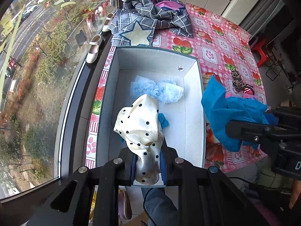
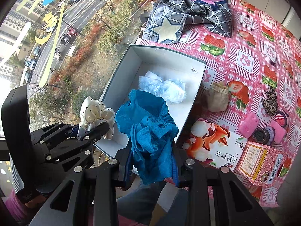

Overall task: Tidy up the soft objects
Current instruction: 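Lower both held items into the white box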

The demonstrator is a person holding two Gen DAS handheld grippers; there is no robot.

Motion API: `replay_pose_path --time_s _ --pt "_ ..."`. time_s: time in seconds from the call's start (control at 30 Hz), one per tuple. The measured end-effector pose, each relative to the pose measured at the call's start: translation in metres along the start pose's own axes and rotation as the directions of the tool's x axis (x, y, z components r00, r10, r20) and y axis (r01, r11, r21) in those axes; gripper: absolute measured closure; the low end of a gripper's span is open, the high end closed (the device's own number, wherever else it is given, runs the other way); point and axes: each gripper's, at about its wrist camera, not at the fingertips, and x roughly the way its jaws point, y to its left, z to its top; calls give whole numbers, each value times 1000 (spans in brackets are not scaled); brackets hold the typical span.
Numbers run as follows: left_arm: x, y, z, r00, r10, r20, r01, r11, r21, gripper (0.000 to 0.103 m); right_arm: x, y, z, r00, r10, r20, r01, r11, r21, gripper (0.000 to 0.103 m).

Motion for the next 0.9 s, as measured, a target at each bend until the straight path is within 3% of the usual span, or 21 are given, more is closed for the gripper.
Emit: replay_pose_path --time_s 0.9 --pt "6 2 -1 1000 1 -21 -1 1000 -9 81 12 3 -1 999 18 -36 -18 1000 7 69"
